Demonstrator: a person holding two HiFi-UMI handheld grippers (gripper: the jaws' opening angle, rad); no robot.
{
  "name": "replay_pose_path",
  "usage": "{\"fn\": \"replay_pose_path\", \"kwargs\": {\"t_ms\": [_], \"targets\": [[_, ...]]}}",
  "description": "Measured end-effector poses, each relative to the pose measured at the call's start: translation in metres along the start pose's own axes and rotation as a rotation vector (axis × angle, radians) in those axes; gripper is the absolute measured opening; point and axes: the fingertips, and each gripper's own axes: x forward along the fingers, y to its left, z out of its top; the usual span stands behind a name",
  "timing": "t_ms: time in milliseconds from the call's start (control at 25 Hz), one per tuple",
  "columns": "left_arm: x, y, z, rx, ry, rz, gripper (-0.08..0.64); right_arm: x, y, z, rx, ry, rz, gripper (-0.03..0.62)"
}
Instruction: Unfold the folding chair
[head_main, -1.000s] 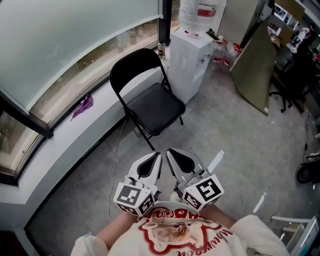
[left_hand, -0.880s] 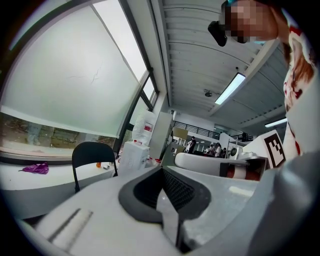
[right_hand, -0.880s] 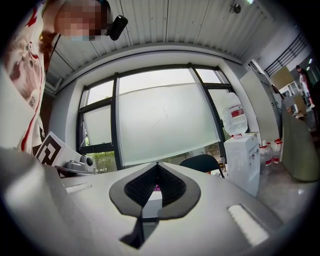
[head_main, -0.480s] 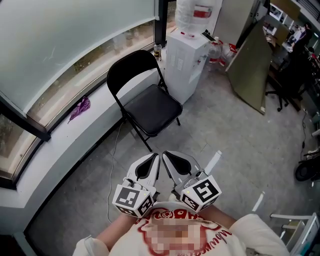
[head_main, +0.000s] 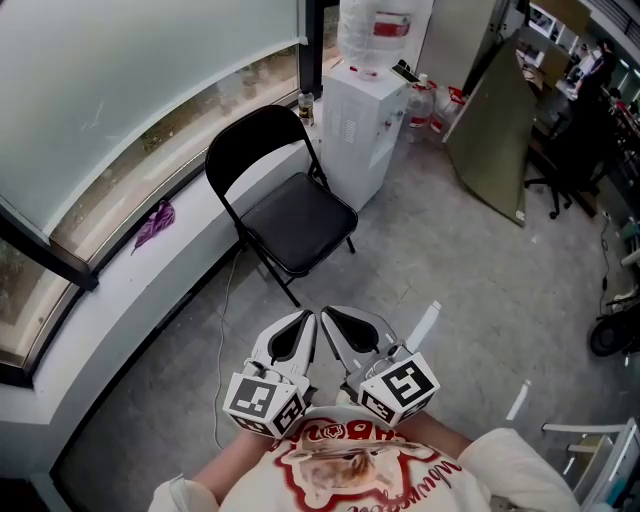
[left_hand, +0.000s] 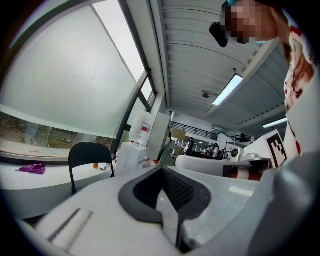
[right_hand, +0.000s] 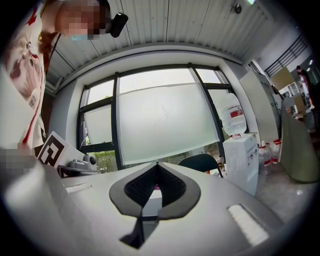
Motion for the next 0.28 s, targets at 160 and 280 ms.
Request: {"fn": "replay_pose_path", "kwargs": {"t_ms": [160,280], "targets": [[0.0,-0.0045,-0.001,-0.003,0.004,0.001,0.008,-0.0051,-0.0008,0.0007,0.005,0.002,-0.004,0.021],[-0.0002,-0.01,-0.0025,-0.004,0.008,-0.001,0.007,-0.0095,0.0001,0.0001,0.007,0.004,0.001,0.021]]}}
